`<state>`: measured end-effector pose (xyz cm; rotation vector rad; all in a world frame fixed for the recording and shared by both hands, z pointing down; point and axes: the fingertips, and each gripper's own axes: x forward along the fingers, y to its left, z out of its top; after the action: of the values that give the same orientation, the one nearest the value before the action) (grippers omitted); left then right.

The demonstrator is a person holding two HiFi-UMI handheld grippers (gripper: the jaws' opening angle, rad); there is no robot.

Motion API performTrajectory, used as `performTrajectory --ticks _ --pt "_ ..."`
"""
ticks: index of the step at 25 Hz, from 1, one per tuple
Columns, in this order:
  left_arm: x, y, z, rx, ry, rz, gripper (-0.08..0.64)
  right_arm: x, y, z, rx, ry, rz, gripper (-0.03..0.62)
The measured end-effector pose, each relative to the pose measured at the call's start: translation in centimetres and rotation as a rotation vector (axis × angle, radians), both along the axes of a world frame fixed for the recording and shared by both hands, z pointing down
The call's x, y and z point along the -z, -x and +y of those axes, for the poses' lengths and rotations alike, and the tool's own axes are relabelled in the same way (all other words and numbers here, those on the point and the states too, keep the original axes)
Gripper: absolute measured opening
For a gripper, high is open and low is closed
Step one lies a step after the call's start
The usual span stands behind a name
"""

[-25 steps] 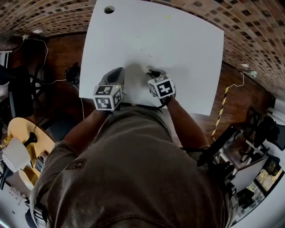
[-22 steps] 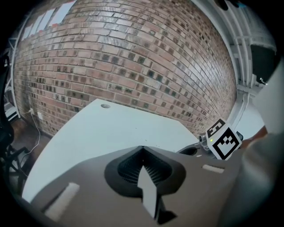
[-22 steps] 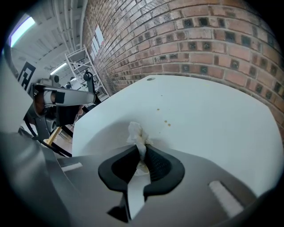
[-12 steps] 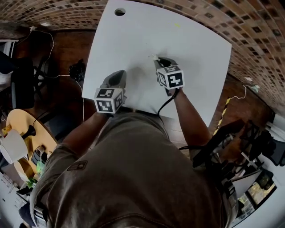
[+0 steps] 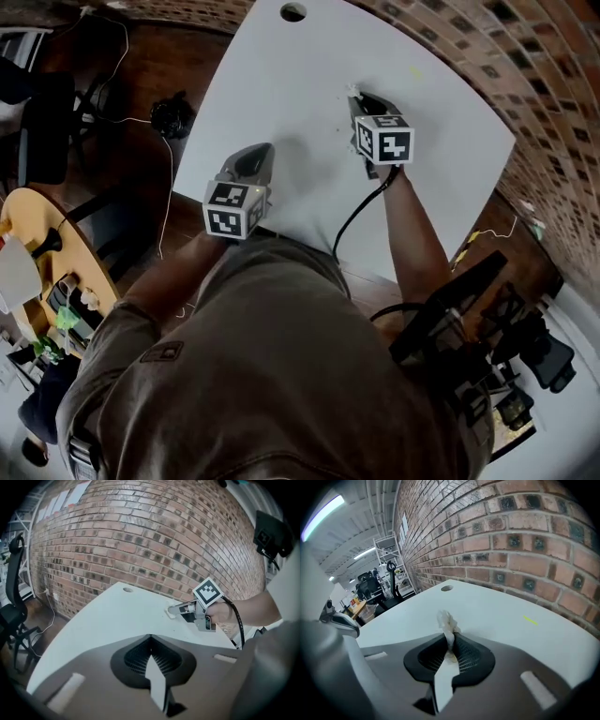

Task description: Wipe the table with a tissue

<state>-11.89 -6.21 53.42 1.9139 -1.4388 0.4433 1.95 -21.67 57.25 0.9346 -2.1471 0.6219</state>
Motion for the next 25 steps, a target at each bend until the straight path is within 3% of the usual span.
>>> performTrajectory --ticks 6,12,25 --pt "-1.2 1.2 -0.2 0.05 0.035 0.021 0.002 -1.9 1.3 -1.0 0.036 0.038 0.033 0.052" --pt "-1.3 1.4 -0.7 0.061 0.033 0.031 0.002 -2.0 1.4 -0.8 0.012 0.051 0.039 0.051" --pt "-1.1 1.7 0.1 0.074 0.03 0.035 0.002 -2.4 4.1 2.7 0.101 0.131 0.009 0.052"
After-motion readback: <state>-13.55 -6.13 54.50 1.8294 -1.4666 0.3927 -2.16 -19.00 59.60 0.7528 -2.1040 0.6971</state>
